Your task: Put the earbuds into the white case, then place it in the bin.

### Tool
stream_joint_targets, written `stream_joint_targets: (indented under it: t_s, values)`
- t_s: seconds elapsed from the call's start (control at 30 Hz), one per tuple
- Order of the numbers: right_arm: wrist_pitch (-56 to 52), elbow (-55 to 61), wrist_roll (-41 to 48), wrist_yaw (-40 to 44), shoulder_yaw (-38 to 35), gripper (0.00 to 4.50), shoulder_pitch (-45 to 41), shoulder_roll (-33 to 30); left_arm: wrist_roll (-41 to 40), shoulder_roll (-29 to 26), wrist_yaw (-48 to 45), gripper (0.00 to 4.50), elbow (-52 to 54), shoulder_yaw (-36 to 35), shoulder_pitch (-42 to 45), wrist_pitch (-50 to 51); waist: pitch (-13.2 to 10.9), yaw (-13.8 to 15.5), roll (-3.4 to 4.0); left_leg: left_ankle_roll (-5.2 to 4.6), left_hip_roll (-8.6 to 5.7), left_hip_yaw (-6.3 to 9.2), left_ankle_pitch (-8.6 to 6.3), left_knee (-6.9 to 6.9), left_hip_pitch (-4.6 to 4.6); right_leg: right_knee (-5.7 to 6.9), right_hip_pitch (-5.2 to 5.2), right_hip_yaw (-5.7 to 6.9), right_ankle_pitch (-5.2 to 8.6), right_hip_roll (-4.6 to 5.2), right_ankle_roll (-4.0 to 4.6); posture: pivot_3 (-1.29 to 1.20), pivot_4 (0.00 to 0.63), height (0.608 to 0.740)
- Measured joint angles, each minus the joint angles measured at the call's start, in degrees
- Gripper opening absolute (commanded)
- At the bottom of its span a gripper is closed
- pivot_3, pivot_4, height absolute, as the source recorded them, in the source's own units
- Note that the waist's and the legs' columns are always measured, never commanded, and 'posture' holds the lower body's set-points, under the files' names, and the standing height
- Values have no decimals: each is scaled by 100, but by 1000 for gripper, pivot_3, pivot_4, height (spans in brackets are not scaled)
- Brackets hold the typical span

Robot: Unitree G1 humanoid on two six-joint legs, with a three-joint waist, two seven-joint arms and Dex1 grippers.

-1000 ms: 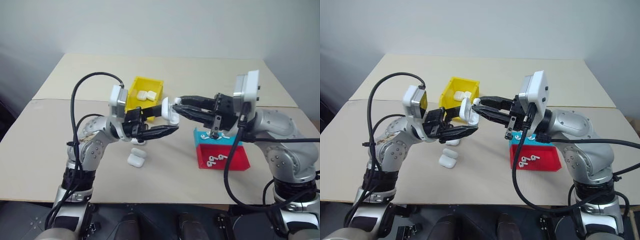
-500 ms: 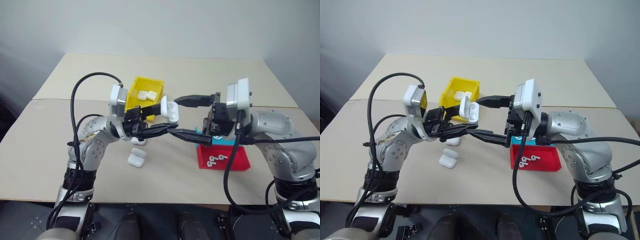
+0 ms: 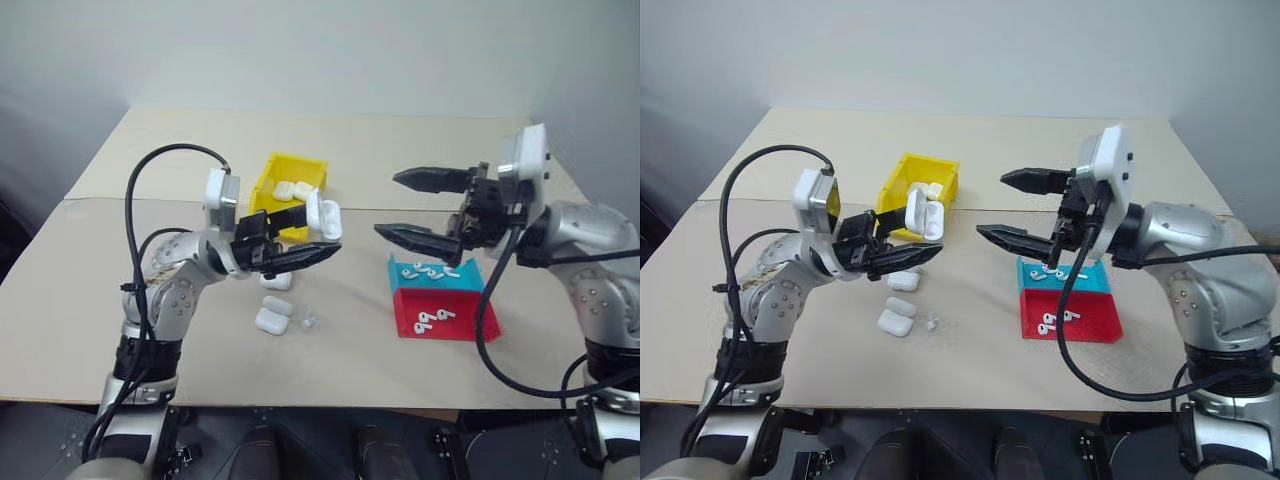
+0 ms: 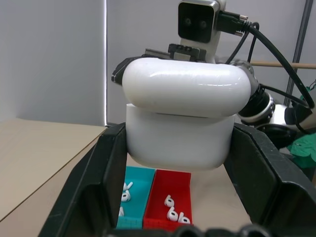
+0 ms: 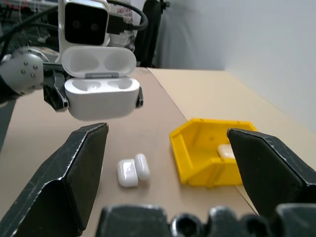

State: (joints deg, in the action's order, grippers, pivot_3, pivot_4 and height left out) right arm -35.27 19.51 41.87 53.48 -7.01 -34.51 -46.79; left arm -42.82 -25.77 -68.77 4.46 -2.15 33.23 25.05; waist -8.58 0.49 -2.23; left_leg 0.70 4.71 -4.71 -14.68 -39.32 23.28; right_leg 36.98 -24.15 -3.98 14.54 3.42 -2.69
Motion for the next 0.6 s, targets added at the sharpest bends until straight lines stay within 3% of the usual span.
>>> stream_joint_targets:
  t_s: [0.17,0.53,0.6]
  values:
    - [-99,-242,-436,667,262,4446,6,-915,1,-315,-487,2809,-338,-14,3,5,0,-1,0,-1,0,-2,0,1,0,-2,-2,0,1,0,0,0,150,740]
    - [-262,5,-1421,1906,1534,4446,152,-2112,-13,-345,-665,2809,-158,-60,-417,4,-1,-28,1,-5,4,-7,-3,1,3,-6,-7,-2,1,0,0,0,150,740]
    - [-336,53,-1701,2026,1878,4084,108,-2167,-19,-312,-641,2809,5,-65,-491,0,-1,-27,1,-5,4,-5,-3,1,3,-6,-6,-1,1,0,0,0,150,740]
